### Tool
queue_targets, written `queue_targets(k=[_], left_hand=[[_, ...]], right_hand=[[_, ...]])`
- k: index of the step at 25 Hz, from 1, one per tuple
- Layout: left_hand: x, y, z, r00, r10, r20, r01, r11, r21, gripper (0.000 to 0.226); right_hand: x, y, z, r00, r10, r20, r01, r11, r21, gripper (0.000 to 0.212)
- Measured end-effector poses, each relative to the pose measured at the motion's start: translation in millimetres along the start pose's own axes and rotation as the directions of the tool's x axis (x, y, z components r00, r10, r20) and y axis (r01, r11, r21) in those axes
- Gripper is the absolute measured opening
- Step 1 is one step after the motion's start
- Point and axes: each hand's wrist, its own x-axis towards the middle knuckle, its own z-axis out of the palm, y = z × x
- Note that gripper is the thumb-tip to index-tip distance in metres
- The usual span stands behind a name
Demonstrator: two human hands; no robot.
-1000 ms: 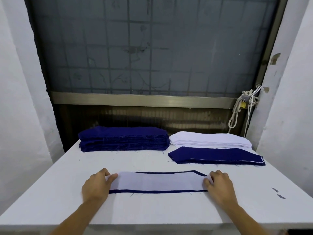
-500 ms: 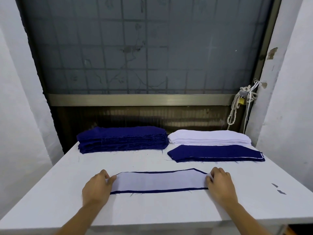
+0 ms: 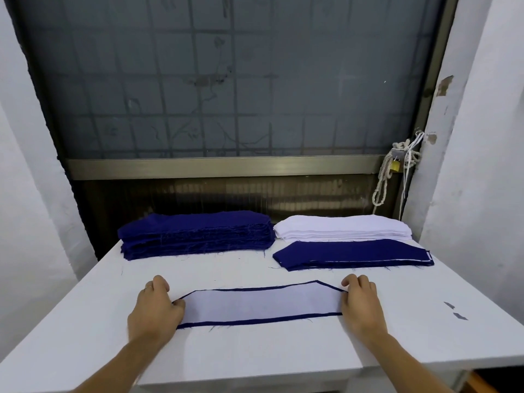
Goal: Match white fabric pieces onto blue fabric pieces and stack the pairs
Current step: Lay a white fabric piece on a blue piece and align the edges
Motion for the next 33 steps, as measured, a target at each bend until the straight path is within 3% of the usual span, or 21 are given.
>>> queue_targets(k=[6, 15, 18, 21, 25, 29, 33], left_hand=[[51, 54, -3, 0.98, 0.201, -0.001, -0.201, 0.978, -0.053, 0.025], [126, 235, 75, 0.863, 0.459, 0.21, -0.409, 0.88, -0.244, 0.008], [146, 279, 116, 0.848, 0.462, 0.26, -0.404, 0.881, -0.247, 0.014], [166, 306, 155, 0.835, 0.44, 0.331, -0.422, 0.898, -0.127, 0.027], [184, 319, 183, 0.852, 0.319, 0.416, -0.349, 0.937, -0.005, 0.034], [189, 324, 194, 0.895, 0.281, 0.346, -0.271, 0.959, -0.079, 0.022], [188, 326, 195, 0.89, 0.383, 0.246, -0.402, 0.915, 0.031, 0.023]], right_hand=[[37, 2, -13, 0.998, 0.029, -0.048, -0.024, 0.993, 0.113, 0.017], [130, 8, -8, 0.996, -0.041, -0.081, 0.045, 0.998, 0.054, 0.009], [159, 15, 3, 0.995, -0.051, -0.089, 0.052, 0.999, 0.015, 0.01], [190, 23, 13, 0.994, -0.073, -0.082, 0.07, 0.997, -0.032, 0.012], [223, 27, 25, 0.992, -0.117, -0.038, 0.116, 0.993, -0.031, 0.023], [245, 21, 38, 0.986, -0.164, 0.036, 0.165, 0.985, -0.045, 0.032], [248, 16, 47, 0.98, -0.183, 0.076, 0.19, 0.976, -0.106, 0.033]])
